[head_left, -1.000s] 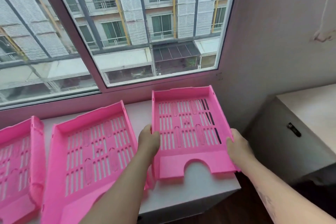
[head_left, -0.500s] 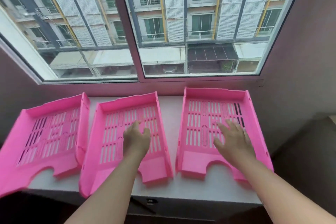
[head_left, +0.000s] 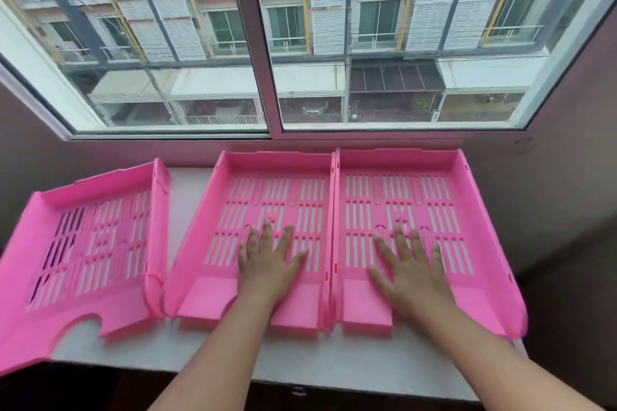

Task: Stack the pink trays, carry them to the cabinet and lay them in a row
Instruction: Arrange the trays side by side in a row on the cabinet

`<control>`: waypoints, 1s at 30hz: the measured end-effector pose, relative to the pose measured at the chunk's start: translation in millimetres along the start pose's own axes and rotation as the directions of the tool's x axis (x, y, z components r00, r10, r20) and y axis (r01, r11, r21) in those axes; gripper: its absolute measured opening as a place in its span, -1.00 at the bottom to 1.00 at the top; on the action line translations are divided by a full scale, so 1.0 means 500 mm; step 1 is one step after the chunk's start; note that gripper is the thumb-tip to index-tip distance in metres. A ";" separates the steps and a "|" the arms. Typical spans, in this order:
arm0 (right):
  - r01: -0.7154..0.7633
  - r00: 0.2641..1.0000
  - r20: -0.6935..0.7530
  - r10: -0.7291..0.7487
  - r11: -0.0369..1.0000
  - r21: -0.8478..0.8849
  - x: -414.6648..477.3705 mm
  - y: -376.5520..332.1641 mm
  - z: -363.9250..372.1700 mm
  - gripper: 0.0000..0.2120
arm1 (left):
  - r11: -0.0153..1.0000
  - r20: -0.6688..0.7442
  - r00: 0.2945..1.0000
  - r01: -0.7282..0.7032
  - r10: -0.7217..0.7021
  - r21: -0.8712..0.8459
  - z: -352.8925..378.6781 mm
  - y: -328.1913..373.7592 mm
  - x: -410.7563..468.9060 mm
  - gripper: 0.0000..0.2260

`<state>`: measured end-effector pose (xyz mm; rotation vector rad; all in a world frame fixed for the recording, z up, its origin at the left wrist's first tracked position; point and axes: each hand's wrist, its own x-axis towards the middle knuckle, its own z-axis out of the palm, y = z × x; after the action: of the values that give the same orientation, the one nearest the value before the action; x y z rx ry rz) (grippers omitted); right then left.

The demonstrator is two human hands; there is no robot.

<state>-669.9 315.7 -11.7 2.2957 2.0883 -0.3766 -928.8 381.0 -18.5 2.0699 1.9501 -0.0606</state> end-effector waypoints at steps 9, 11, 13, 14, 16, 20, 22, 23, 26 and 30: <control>-0.031 0.997 0.065 0.031 1.000 -0.003 0.066 -0.035 -0.008 -0.41 | 1.000 0.005 1.000 -0.018 0.018 0.011 -0.007 0.019 0.049 -0.37; -0.041 0.992 0.115 0.041 0.999 0.003 0.064 -0.043 -0.026 -0.39 | 0.999 0.011 1.000 -0.025 0.025 -0.023 -0.020 0.019 0.048 -0.37; -0.068 0.992 0.110 0.062 0.996 0.052 0.055 -0.060 -0.044 -0.37 | 0.995 -0.035 0.999 -0.027 0.024 -0.092 -0.036 0.025 0.044 -0.35; -0.082 0.994 0.075 0.077 0.993 0.080 0.047 -0.067 -0.053 -0.37 | 0.990 -0.066 0.997 -0.042 0.033 -0.137 -0.042 0.031 0.040 -0.31; -0.119 0.992 -0.029 0.122 0.988 0.096 0.031 -0.064 -0.070 -0.38 | 0.964 -0.117 0.987 -0.134 0.109 -0.228 -0.051 0.052 0.030 -0.24; -0.275 0.944 -0.180 0.275 0.961 0.029 -0.009 0.013 -0.115 -0.41 | 0.854 -0.085 0.964 -0.264 0.253 -0.448 -0.067 0.124 0.018 -0.25; -0.363 0.905 -0.247 0.347 0.932 -0.019 -0.026 0.061 -0.134 -0.40 | 0.793 0.023 0.971 -0.180 0.237 -0.583 -0.077 0.159 0.014 -0.26; -0.403 0.885 -0.266 0.383 0.915 -0.023 -0.033 0.082 -0.141 -0.39 | 0.768 0.077 0.974 -0.116 0.211 -0.630 -0.079 0.171 0.014 -0.26; -0.462 0.859 -0.164 0.485 0.873 0.158 -0.045 0.116 -0.142 -0.34 | 0.730 0.148 0.984 0.026 0.103 -0.683 -0.074 0.191 0.019 -0.33; -0.402 0.888 -0.125 0.443 0.879 0.257 -0.048 0.121 -0.118 -0.35 | 0.650 0.107 0.994 0.077 0.006 -0.756 -0.067 0.205 0.011 -0.37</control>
<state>-602.4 296.1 41.3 2.9297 1.5926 -0.4174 -833.2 390.7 30.9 1.4140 1.5459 0.5531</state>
